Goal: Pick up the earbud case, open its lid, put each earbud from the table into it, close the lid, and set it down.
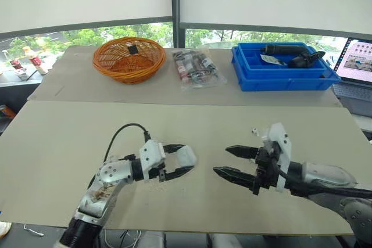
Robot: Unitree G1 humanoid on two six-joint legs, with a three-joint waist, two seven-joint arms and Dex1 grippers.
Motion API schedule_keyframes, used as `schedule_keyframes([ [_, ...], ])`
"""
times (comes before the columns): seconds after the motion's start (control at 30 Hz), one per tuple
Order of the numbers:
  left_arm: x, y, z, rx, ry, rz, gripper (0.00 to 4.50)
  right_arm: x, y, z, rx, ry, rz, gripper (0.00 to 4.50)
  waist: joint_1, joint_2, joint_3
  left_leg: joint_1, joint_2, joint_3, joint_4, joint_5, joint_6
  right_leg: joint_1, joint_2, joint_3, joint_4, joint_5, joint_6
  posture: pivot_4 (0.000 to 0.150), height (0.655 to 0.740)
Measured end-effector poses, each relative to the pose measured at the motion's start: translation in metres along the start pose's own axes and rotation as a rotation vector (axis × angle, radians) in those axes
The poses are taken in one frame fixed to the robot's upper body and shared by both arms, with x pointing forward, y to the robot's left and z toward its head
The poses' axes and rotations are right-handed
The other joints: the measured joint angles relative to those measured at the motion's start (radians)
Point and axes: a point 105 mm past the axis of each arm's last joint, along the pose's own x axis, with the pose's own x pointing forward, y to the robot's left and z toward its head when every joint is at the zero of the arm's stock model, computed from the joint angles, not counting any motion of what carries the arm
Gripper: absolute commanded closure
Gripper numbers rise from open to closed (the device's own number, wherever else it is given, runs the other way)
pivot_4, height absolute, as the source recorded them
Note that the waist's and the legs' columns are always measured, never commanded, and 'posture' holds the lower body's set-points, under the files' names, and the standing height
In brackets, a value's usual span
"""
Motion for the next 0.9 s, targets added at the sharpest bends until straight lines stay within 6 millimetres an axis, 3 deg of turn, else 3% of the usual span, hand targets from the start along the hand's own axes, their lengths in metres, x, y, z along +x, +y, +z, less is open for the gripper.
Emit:
schedule_keyframes([
  [0.13,0.009,-0.002,0.015,0.135,-0.076,-0.067,1.92,0.013,0.007,0.002,0.137,-0.028,0.049,0.00,0.001,0.000,0.000,-0.001,0.000,0.000,0.000,0.000,0.000,0.000,0.000,0.000,0.000,0.000,0.001,0.150,0.7303],
  [0.4,0.014,-0.004,0.027,0.238,-0.144,-0.115,1.92,0.023,0.011,0.004,0.233,-0.020,0.069,0.00,0.001,0.000,0.000,-0.001,0.000,0.000,0.000,0.000,0.000,0.000,0.000,0.000,0.000,0.000,0.001,0.150,0.7303],
  [0.77,0.016,-0.007,0.030,0.266,-0.164,-0.124,1.92,0.028,0.007,0.006,0.293,-0.015,0.069,3.62,0.001,0.000,0.000,-0.001,0.000,0.000,0.000,0.000,0.000,0.000,0.000,0.000,0.000,0.000,0.001,0.150,0.7303],
  [0.9,0.017,-0.007,0.031,0.280,-0.164,-0.118,1.92,0.027,0.006,0.006,0.305,-0.016,0.071,3.72,0.001,0.000,0.000,-0.001,0.000,0.000,0.000,0.000,0.000,0.000,0.000,0.000,0.000,0.000,0.001,0.150,0.7303],
])
